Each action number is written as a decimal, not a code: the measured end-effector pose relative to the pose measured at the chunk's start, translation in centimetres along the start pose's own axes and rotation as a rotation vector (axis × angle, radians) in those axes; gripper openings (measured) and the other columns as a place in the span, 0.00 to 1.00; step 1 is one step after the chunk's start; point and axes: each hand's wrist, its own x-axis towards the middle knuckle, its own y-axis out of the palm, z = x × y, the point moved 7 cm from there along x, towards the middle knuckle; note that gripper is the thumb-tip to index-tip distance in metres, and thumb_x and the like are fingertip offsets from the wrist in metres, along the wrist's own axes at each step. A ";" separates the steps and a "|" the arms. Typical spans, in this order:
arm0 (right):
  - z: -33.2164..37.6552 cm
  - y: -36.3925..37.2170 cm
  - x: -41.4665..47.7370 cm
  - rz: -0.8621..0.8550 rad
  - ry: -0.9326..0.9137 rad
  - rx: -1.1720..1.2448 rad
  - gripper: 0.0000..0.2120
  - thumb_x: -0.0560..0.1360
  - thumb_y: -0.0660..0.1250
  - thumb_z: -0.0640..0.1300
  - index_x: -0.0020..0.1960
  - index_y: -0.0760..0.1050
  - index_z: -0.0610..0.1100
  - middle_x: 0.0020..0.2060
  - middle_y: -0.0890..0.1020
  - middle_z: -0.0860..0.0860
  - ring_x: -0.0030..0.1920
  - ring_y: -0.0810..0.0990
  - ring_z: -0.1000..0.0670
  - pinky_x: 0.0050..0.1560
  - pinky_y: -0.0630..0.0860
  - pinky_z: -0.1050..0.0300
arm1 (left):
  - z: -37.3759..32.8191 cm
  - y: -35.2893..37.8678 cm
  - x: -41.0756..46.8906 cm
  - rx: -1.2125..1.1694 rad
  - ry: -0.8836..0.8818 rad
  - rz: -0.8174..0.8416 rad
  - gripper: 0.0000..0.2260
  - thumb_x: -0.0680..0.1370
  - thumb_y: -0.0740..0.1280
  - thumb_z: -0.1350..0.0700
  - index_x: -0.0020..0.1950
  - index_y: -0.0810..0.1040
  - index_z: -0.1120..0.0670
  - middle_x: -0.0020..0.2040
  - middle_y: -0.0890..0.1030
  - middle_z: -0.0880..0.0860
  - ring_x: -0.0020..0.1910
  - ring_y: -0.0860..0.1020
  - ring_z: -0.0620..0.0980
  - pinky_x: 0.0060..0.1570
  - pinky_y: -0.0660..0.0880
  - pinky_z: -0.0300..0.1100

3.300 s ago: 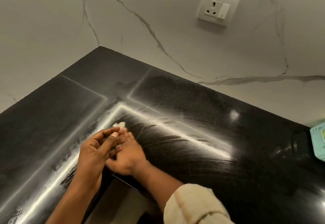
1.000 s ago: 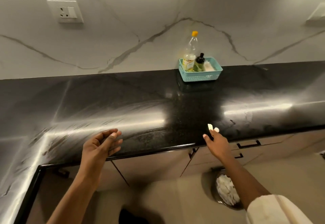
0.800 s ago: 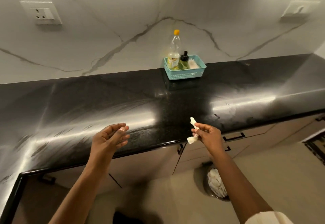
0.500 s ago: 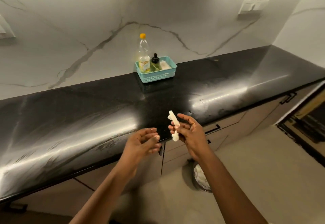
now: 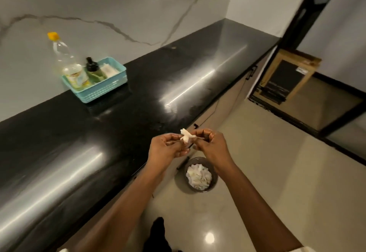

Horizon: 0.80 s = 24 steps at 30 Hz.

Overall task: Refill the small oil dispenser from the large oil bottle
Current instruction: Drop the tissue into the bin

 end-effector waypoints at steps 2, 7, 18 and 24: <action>-0.9 -1.9 0.8 -0.044 0.070 0.007 0.09 0.80 0.72 0.35 0.56 0.88 0.43 0.48 0.90 0.49 0.51 0.89 0.46 0.52 0.87 0.52 | -0.1 1.8 2.7 0.042 0.006 0.072 0.07 0.80 0.75 0.62 0.57 0.86 0.57 0.47 0.90 0.56 0.47 0.90 0.54 0.50 0.87 0.45; -4.1 -6.1 2.2 -0.195 0.176 -0.071 0.04 0.79 0.75 0.40 0.48 0.89 0.46 0.41 0.90 0.46 0.47 0.90 0.42 0.55 0.86 0.41 | 2.4 7.1 8.3 0.174 -0.037 0.254 0.07 0.79 0.75 0.66 0.54 0.87 0.57 0.46 0.90 0.59 0.48 0.89 0.59 0.52 0.86 0.50; -12.9 -11.9 7.6 -0.297 0.314 -0.226 0.07 0.70 0.79 0.37 0.43 0.84 0.46 0.39 0.88 0.49 0.43 0.88 0.45 0.51 0.86 0.42 | 8.7 15.5 15.2 0.576 -0.125 0.433 0.10 0.76 0.71 0.62 0.54 0.87 0.54 0.45 0.88 0.59 0.46 0.87 0.64 0.50 0.84 0.61; -15.4 -12.8 10.5 -0.206 0.390 -0.265 0.10 0.73 0.72 0.32 0.52 0.86 0.41 0.46 0.88 0.48 0.47 0.86 0.48 0.45 0.81 0.59 | 10.6 17.9 18.2 0.677 -0.162 0.476 0.07 0.79 0.71 0.63 0.55 0.86 0.55 0.49 0.88 0.64 0.44 0.85 0.60 0.50 0.84 0.56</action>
